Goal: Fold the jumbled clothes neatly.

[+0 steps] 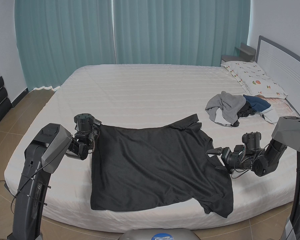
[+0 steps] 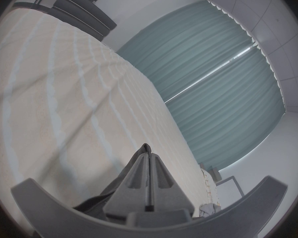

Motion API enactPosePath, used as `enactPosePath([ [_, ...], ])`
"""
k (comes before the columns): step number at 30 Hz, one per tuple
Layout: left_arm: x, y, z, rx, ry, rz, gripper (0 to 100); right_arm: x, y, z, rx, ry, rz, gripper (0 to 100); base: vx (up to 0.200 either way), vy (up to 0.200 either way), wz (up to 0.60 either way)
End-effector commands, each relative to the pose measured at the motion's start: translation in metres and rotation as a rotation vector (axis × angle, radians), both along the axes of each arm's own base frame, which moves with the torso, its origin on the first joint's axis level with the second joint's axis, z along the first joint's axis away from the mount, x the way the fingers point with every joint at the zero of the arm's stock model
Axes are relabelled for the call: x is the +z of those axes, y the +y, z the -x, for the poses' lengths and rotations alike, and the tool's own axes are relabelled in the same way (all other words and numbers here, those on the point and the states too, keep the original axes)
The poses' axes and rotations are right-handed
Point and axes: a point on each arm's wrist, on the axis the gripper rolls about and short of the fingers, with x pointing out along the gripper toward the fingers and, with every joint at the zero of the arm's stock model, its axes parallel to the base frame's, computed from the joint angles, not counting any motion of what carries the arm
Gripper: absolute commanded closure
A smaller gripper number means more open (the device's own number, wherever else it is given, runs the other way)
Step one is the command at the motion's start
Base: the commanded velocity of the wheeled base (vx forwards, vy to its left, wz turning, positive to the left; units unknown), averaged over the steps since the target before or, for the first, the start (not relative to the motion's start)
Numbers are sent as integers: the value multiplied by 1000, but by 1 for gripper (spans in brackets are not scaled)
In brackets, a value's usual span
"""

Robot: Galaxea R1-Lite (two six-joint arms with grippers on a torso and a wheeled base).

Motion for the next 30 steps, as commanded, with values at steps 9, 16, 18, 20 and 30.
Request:
enactPosePath([
  [9,-2,12,-4,18,-63,-41,100,0,0,0,1,0,0,0,0,0,0],
  [16,-3,10,-3,9,-55,-60,0,0,0,0,1,0,0,0,0,0,0],
  [18,-3,10,-3,9,-53,-61,0,0,1,0,2,0,0,0,0,0,0],
  [20,-3,9,-3,9,-55,-59,0,0,1,0,2,0,0,0,0,0,0],
  [30,2,18,4,22,-28,-62,0,-1,1,0,2,1,1,0,0,0,0],
])
